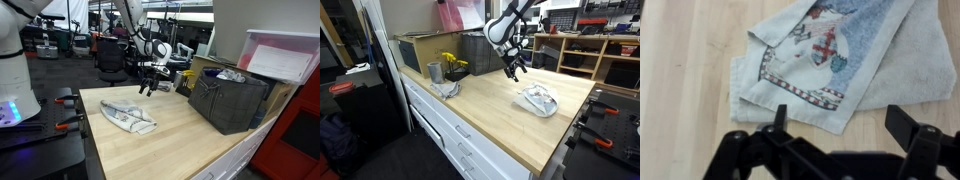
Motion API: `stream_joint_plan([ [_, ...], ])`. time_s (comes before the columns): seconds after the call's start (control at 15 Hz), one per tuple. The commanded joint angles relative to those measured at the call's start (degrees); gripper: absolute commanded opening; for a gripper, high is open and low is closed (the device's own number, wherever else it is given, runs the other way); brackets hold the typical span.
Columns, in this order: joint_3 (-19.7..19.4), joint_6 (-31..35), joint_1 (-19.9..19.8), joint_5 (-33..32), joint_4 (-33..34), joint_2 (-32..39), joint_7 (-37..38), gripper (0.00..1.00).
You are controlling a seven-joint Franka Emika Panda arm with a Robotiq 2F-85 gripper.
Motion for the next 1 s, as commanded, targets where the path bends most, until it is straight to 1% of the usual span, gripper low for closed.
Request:
stream_joint_plan([
  [0.0,0.94,3.70,-1.79,3.41,3.26,3.89,-5.18,1.00],
  [0.27,0.93,5.05,-1.95,4.36,4.84,7.66,-8.32,1.00],
  [0.67,0.55,4.59,-2.14,3.74,7.64,11.50,-10.71,1.00],
  [0.93,1.11,5.80,-4.29,5.08,9.14,13.49,-13.35,1.00],
])
